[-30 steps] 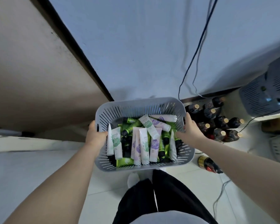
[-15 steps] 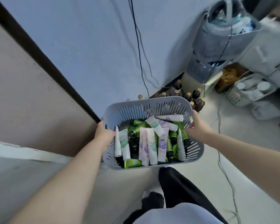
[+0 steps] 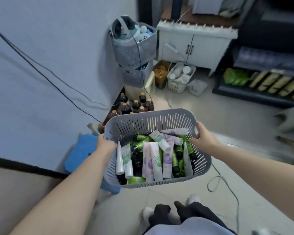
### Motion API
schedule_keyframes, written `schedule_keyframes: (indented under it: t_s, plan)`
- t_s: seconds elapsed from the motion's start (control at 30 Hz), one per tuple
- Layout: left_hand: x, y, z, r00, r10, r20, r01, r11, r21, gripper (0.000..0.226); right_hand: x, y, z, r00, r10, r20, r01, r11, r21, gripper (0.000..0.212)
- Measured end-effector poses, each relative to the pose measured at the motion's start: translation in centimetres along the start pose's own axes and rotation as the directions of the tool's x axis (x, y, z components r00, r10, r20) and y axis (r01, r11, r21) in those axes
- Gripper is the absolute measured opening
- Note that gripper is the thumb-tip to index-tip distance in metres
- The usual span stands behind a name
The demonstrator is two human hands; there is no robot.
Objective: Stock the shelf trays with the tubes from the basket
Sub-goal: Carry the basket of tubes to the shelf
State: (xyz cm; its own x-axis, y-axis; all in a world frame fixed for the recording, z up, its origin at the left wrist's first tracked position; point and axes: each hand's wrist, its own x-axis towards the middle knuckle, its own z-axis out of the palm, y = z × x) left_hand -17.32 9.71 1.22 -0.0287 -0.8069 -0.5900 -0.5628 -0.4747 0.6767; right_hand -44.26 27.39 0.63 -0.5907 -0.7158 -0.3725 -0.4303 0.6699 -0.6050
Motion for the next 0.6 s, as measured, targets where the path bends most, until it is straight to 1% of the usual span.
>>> schedule_keyframes:
  t_s: [0.03,0.1,0.23,0.37,0.5,0.6]
  plan:
    - [-0.1,0.8,1.5,1.000,0.012,0.015,-0.012,1.000,0.019,0.027,-0.3,1.3,-0.9,0.999,0.019,-0.029,-0.019,1.000,0.013,0.062]
    - [-0.4,2.5,4.7,0.998,0.038,0.051,-0.041,0.997,0.063,0.033,-0.6,4.1,-2.9,0.994,0.070,-0.085,-0.068,0.997,0.028,0.058]
    - [-1.4,5.5,11.5,0.987,0.080,0.141,-0.098,0.988,0.120,0.040,-1.3,10.0,-7.1,0.974,0.164,-0.157,-0.154,0.985,0.077,0.058]
    - [-3.6,8.6,18.9,0.966,0.145,0.215,-0.185,0.966,0.179,0.038,-2.0,15.9,-11.6,0.948,0.234,-0.215,-0.201,0.966,0.162,0.056]
    - [-6.0,12.0,26.5,0.941,0.177,0.289,-0.250,0.939,0.236,0.038,-2.9,21.2,-16.3,0.901,0.346,-0.262,-0.283,0.926,0.248,0.050]
    - [-8.3,14.8,32.1,0.911,0.226,0.346,-0.324,0.910,0.258,0.031,-3.8,24.8,-19.5,0.853,0.434,-0.290,-0.349,0.888,0.300,0.053]
